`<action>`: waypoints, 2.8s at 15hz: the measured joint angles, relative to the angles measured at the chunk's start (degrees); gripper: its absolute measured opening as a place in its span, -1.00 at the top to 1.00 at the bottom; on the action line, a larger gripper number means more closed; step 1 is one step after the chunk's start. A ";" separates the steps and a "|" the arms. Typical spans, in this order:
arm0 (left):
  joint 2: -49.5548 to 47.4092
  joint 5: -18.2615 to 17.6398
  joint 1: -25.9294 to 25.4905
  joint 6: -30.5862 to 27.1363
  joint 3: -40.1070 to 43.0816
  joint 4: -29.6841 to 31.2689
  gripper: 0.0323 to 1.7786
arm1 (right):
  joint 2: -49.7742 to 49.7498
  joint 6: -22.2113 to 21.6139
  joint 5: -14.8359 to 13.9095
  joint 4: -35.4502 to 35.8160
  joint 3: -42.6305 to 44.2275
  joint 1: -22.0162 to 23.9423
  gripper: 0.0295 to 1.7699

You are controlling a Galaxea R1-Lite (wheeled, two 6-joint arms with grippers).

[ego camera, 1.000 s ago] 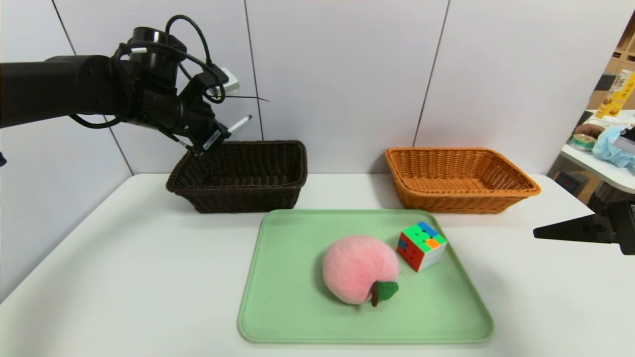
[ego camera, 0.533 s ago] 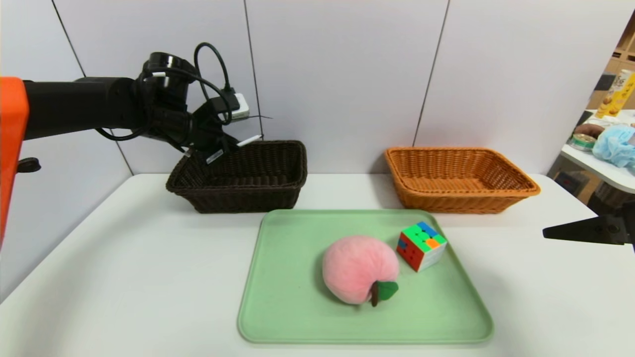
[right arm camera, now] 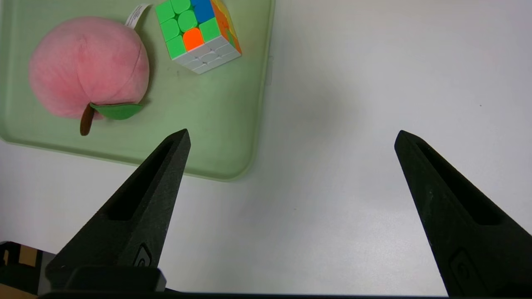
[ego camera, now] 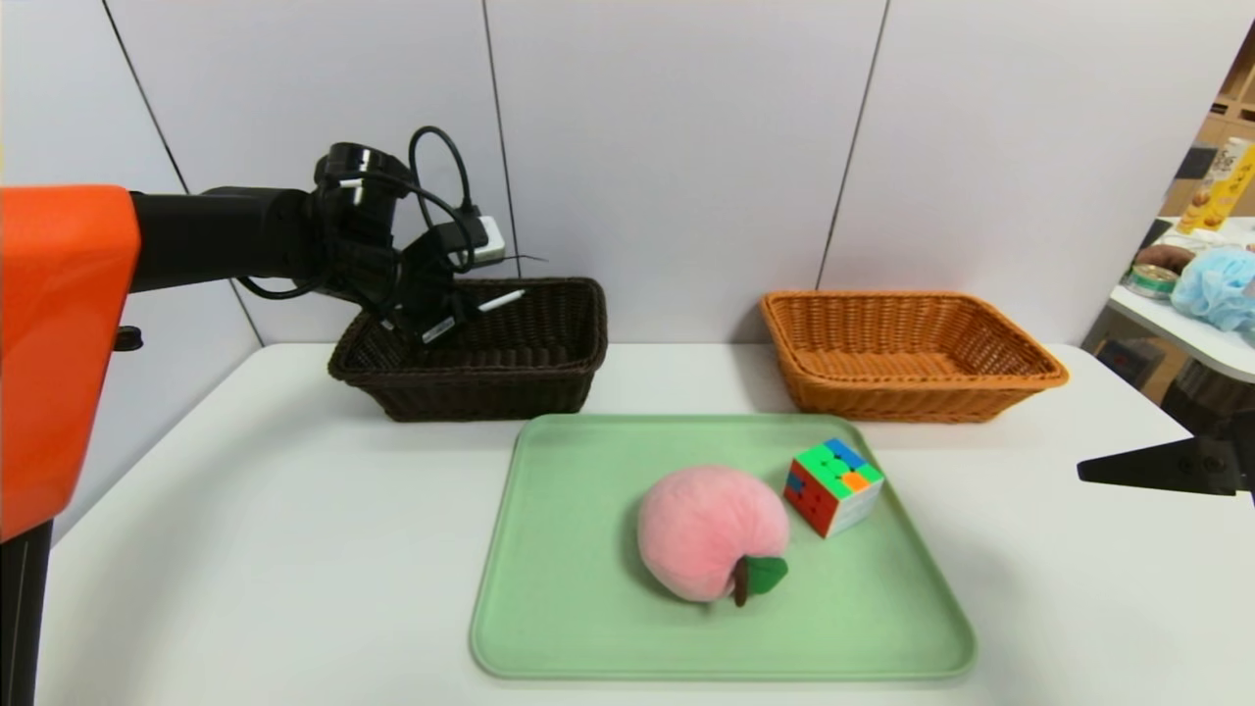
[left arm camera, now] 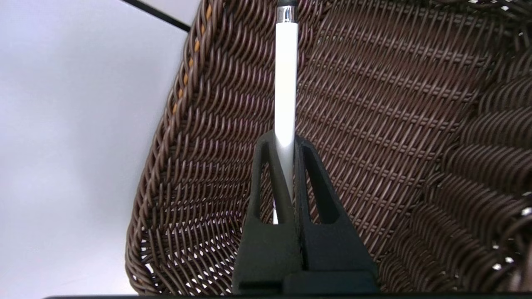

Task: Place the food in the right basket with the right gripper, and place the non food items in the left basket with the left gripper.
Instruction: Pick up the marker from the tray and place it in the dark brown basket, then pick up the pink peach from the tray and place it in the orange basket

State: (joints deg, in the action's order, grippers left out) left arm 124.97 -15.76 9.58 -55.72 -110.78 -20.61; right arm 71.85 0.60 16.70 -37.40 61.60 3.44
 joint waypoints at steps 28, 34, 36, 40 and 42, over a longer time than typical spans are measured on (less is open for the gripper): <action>-13.29 0.09 8.17 34.73 8.59 -0.46 -0.80 | -2.91 -0.46 0.00 0.33 -3.11 -0.02 -0.92; -26.26 5.35 17.62 41.25 27.92 0.72 -0.86 | -3.99 -0.05 -0.06 0.46 -4.08 -0.02 -0.92; -30.82 9.31 20.70 42.14 34.79 2.21 -0.87 | -4.18 -0.05 0.39 0.63 -4.55 -0.09 -0.92; -37.97 10.97 24.45 43.50 43.75 3.69 -0.88 | -4.27 0.06 0.61 0.96 -5.05 -0.69 -0.92; -40.48 11.06 25.06 44.31 46.17 3.89 -0.89 | -4.24 0.13 0.66 0.96 -4.93 -1.46 -0.92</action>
State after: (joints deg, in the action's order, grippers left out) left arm 84.48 -4.71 34.65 -11.41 -64.61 -16.73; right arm 67.61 0.73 17.36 -36.44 56.67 1.97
